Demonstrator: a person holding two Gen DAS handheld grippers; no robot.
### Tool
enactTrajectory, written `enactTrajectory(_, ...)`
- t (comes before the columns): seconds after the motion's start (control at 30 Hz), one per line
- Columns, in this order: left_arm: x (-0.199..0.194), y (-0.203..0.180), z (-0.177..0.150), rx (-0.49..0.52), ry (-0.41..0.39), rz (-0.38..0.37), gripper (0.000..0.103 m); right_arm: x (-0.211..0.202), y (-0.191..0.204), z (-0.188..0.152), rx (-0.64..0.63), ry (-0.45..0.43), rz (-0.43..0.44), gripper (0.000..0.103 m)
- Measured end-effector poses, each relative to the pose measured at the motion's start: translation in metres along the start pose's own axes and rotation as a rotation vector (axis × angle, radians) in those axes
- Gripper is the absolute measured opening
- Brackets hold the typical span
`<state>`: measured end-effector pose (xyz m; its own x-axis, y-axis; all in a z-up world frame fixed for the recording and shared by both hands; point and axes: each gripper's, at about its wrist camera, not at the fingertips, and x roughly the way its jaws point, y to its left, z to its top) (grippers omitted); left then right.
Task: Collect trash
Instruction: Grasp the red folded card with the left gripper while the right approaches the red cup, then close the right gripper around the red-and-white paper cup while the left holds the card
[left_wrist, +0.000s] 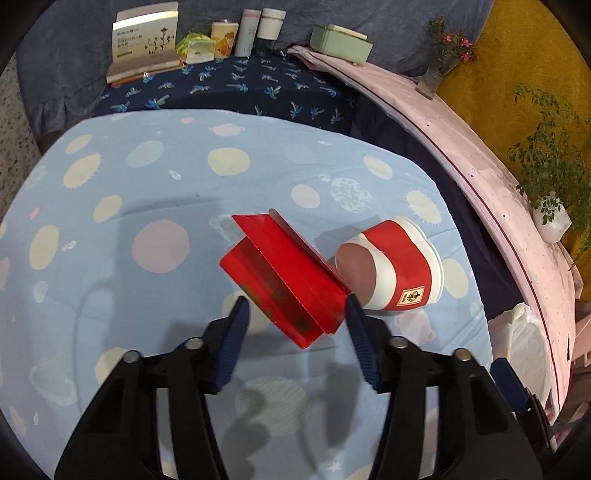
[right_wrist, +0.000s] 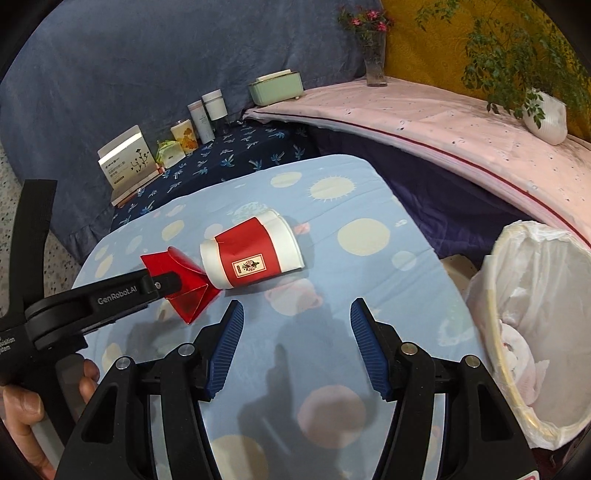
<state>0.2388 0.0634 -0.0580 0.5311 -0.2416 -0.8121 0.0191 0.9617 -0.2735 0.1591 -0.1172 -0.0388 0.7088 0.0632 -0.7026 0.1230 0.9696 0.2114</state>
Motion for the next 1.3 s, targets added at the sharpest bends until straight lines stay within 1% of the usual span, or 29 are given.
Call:
enactTrajectory(0.03, 0.004, 0.000, 0.001, 0.003, 0.008, -0.013, 0.029, 0.004, 0.002, 0.001, 0.002, 0.005, 0.001, 0.059)
enactTrajectory(0.07, 0.006, 0.001, 0.001, 0.007, 0.015, -0.024, 0.017, 0.008, 0.004, 0.002, 0.003, 0.009, 0.004, 0.059)
enactTrajectory(0.17, 0.008, 0.005, 0.001, 0.010, 0.006, -0.030, 0.005, 0.017, 0.010, 0.005, -0.001, 0.018, 0.011, 0.059)
enactTrajectory(0.27, 0.003, 0.013, 0.002, 0.005, -0.012, -0.032, 0.002, 0.024, 0.019, 0.008, -0.009, 0.021, 0.021, 0.059)
enactTrajectory(0.43, -0.006, 0.029, 0.006, -0.005, -0.043, -0.004, 0.001, 0.037, 0.036, 0.015, -0.018, 0.026, 0.041, 0.059)
enactTrajectory(0.5, -0.008, 0.034, 0.007, -0.006, -0.042, 0.001, 0.001, 0.044, 0.044, 0.018, -0.029, 0.026, 0.036, 0.062)
enactTrajectory(0.57, -0.008, 0.038, 0.007, -0.002, -0.041, 0.009, 0.001, 0.049, 0.047, 0.019, -0.027, 0.025, 0.036, 0.071)
enactTrajectory(0.6, -0.008, 0.040, 0.007, -0.001, -0.041, 0.013, 0.001, 0.052, 0.049, 0.020, -0.024, 0.025, 0.034, 0.072)
enactTrajectory(0.8, -0.005, 0.047, 0.007, -0.010, -0.040, 0.010, 0.001, 0.070, 0.053, 0.023, -0.012, 0.038, 0.013, 0.072)
enactTrajectory(0.9, -0.004, 0.047, 0.006, -0.006, -0.042, 0.010, 0.001, 0.074, 0.047, 0.023, 0.001, 0.037, -0.004, 0.070)
enactTrajectory(0.97, -0.004, 0.046, 0.006, -0.001, -0.044, 0.010, 0.001, 0.074, 0.042, 0.022, 0.018, 0.034, -0.001, 0.061)
enactTrajectory(1.0, -0.004, 0.046, 0.005, 0.002, -0.045, 0.009, 0.001, 0.074, 0.039, 0.022, 0.024, 0.035, -0.004, 0.059)
enactTrajectory(1.07, -0.004, 0.044, 0.004, 0.005, -0.043, 0.005, 0.001, 0.073, 0.034, 0.021, 0.033, 0.033, -0.010, 0.048)
enactTrajectory(1.1, -0.003, 0.043, 0.004, 0.007, -0.042, 0.003, 0.001, 0.072, 0.031, 0.021, 0.037, 0.031, -0.011, 0.045)
enactTrajectory(1.17, -0.002, 0.040, 0.001, 0.012, -0.035, -0.002, 0.001, 0.071, 0.025, 0.020, 0.047, 0.030, -0.011, 0.034)
enactTrajectory(1.2, -0.002, 0.039, 0.000, 0.014, -0.033, -0.002, 0.001, 0.071, 0.024, 0.020, 0.050, 0.032, -0.012, 0.031)
enactTrajectory(1.27, -0.001, 0.035, -0.002, 0.017, -0.029, -0.005, 0.001, 0.071, 0.019, 0.020, 0.055, 0.041, -0.014, 0.018)
enactTrajectory(1.3, -0.002, 0.034, -0.004, 0.018, -0.028, -0.006, 0.001, 0.071, 0.017, 0.020, 0.060, 0.045, -0.012, 0.016)
